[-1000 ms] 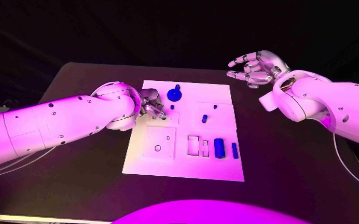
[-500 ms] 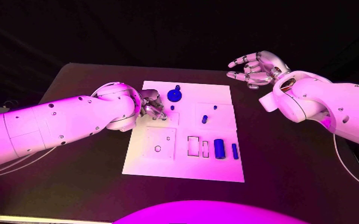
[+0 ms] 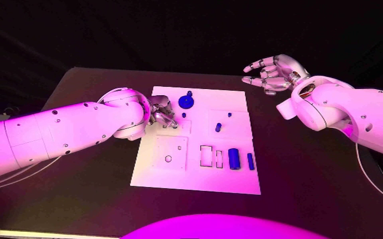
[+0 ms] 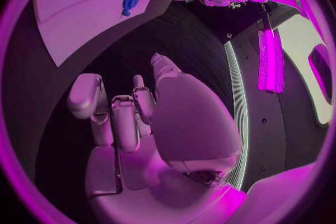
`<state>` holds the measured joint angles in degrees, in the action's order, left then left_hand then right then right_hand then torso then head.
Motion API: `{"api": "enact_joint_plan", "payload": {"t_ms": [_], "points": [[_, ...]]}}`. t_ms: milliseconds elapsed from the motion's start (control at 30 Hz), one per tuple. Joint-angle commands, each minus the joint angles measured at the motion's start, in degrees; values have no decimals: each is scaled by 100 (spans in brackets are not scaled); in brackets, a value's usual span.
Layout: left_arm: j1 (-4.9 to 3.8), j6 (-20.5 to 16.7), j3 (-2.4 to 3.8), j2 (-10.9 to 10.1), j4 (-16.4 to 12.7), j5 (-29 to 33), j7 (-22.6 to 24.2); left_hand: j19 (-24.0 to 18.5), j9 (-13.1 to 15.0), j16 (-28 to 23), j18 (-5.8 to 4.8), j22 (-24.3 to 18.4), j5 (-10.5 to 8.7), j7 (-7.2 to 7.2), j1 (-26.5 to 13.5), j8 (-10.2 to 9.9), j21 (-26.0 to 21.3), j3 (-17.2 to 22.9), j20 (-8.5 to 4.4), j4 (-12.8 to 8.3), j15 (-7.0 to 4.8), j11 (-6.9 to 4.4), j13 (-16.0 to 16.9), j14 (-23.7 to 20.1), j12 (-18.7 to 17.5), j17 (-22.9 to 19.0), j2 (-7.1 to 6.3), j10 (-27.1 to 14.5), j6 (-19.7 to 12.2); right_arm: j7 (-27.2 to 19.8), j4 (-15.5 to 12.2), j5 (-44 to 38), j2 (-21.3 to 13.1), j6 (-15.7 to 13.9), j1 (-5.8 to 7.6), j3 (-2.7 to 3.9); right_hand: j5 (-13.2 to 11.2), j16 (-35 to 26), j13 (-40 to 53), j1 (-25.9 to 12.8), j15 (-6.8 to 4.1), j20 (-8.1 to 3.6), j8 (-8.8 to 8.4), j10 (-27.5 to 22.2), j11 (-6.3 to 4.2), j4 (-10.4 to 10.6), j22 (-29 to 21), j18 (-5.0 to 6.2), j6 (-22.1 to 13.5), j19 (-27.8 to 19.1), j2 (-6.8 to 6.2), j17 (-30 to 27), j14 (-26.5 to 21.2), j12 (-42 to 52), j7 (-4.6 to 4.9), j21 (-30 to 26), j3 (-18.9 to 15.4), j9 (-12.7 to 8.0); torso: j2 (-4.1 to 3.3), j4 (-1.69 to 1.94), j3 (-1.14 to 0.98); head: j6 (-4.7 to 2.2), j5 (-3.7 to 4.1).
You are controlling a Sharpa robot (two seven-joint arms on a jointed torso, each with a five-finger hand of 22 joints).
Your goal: Assemble the parts on the task board
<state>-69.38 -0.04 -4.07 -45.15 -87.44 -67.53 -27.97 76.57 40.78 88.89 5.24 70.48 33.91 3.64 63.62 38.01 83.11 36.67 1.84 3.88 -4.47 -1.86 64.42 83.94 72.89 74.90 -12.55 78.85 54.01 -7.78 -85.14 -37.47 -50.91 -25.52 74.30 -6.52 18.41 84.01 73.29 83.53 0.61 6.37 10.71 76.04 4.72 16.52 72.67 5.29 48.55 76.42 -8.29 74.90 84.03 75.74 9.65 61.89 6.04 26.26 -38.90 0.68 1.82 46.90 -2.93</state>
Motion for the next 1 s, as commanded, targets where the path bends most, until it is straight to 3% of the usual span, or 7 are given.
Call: {"api": "enact_joint_plan", "payload": {"t_ms": [33,267,800,1000], "points": [[22,56,-19,24,1,59,-16,35,-17,-15,-116,6,6,-159,-9,-32,-40,264,18,-242,-35,-8,11,526,20,1212,44,35,122,-46,-6,-39,-2,11,-3,1,37,-33,-11,-71,-29,-5,35,-18,-5,4,-9,73,-43,-32,-6,127,262,-32,-6,-32,40,-9,1,-5,0,3,0],[22,93,-20,31,15,55,-30,36,-95,-14,-114,-6,1,-197,-86,-43,-62,10,-3,9,-59,-36,46,527,29,1216,13,48,166,-45,-9,-39,-7,7,-3,1,37,-33,-11,-71,-29,-5,35,-18,-5,4,-9,73,-43,-32,-6,127,262,-32,-6,-32,40,-9,0,0,-1,4,9],[21,181,-20,34,46,15,-53,41,-139,-8,-115,-8,-8,-217,-108,-41,-72,-153,-15,143,-70,-51,119,531,72,1230,-15,77,211,-42,-13,-39,-13,-4,-3,1,37,-33,-11,-71,-29,-5,35,-18,-5,4,-9,73,-43,-32,-6,127,262,-32,-6,-32,40,-9,3,-4,1,13,18],[21,176,-20,34,48,0,-56,56,-188,-5,-118,2,-19,-232,-125,-44,-76,-345,-28,283,-82,-64,153,533,87,1238,-46,90,256,-43,-16,-39,-17,-5,-3,1,37,-33,-11,-71,-29,-5,35,-18,-5,4,-9,73,-43,-32,-6,127,262,-32,-6,-32,40,-9,0,-1,0,17,19]]}}
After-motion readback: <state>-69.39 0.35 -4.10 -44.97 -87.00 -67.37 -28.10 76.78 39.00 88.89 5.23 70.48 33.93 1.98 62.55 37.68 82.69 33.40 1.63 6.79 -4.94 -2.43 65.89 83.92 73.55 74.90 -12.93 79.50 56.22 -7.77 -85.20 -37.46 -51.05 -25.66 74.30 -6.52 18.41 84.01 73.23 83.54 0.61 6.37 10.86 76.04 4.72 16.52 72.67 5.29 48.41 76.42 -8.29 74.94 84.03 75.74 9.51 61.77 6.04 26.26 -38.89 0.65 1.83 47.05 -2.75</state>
